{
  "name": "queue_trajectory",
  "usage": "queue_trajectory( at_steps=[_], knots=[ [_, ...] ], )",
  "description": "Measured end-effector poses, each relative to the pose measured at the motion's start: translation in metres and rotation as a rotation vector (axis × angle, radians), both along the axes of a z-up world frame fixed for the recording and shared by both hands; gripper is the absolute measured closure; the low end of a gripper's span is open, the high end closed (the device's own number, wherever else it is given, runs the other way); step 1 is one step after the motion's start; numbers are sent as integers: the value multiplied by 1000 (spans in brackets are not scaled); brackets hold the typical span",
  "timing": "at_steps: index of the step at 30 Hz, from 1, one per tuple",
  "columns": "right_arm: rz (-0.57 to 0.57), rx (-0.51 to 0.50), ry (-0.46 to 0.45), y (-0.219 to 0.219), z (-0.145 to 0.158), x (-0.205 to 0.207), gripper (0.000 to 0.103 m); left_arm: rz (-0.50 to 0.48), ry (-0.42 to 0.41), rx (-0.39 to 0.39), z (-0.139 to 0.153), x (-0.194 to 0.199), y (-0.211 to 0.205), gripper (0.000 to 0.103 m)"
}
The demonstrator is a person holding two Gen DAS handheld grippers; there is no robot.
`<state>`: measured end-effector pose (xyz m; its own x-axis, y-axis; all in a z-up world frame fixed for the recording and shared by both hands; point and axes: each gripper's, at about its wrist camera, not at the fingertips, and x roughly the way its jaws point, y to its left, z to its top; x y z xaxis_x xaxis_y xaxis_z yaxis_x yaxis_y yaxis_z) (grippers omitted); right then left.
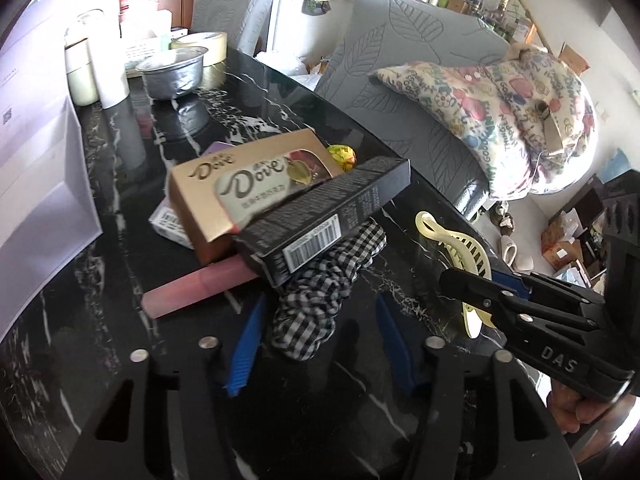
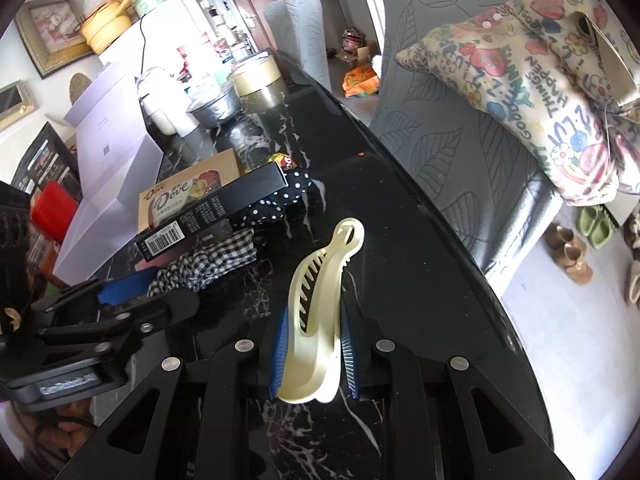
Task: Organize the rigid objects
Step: 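Grasp the cream hair claw clip with the right tool while the left tool grasps the gingham scrunchie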
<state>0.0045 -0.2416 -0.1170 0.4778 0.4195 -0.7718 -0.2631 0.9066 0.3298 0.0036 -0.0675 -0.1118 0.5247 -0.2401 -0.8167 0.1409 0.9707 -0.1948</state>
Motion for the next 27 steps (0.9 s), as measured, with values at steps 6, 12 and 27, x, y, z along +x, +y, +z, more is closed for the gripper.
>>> queue_trajectory(
  at_steps=[6, 12, 27],
  knots=[
    [4, -7, -9, -2, 2, -4, 79, -27, -3, -18, -2, -9, 0, 77],
    [18, -11, -9, 1, 4, -11, 79, -31, 11, -47, 0, -25, 6, 77],
    [104, -46, -11, 12, 6, -43, 79, -38, 74, -24, -4, -50, 11, 76]
  ],
)
